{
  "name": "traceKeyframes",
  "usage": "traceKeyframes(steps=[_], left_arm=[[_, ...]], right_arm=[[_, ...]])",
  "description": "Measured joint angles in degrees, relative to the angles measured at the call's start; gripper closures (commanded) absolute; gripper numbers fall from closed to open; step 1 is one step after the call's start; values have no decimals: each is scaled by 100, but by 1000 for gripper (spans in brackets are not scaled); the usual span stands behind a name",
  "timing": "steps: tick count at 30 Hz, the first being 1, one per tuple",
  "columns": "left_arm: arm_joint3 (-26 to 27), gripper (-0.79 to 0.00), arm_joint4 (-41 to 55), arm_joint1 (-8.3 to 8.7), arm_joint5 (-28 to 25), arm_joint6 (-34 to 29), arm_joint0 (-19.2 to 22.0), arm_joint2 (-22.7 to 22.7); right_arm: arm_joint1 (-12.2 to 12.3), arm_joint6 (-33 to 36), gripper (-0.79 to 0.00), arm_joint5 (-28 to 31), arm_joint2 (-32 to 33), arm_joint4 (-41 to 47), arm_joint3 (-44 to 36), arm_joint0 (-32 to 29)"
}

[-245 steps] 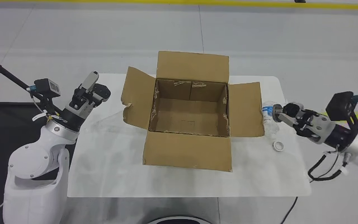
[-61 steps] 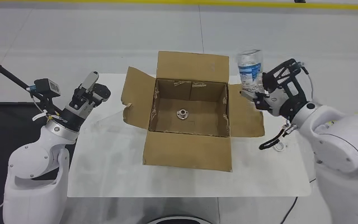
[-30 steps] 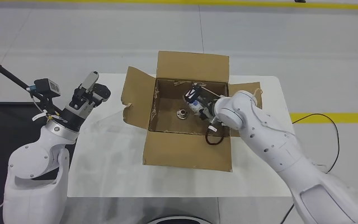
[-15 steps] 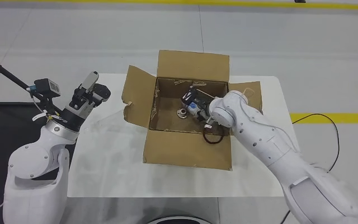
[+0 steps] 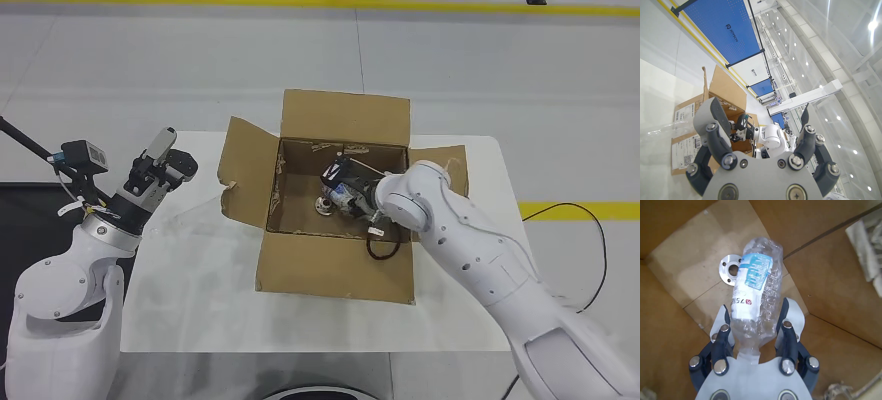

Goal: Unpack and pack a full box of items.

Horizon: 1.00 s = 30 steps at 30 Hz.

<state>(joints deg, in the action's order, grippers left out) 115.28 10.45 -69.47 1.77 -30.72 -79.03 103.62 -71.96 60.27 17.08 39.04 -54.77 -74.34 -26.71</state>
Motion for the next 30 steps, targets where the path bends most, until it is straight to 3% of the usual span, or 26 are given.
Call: traceKeyframes(steps=[1, 8, 16, 23, 30], left_arm=[[0, -785, 0, 0, 0, 0, 0, 0], [0, -785, 0, 0, 0, 0, 0, 0], [0, -785, 0, 0, 0, 0, 0, 0], [0, -785, 0, 0, 0, 0, 0, 0], [0, -785, 0, 0, 0, 0, 0, 0]], right_arm=[[58, 78, -785, 32, 117, -24, -209, -94], [484, 573, -785, 255, 1161, -231, -1942, -985], [965, 859, -763, 615, 3349, 118, -3885, -2338], [1201, 838, -739, 889, 5296, 707, -4223, -3357], [1339, 817, -736, 830, 6869, 1041, -3797, -4141]])
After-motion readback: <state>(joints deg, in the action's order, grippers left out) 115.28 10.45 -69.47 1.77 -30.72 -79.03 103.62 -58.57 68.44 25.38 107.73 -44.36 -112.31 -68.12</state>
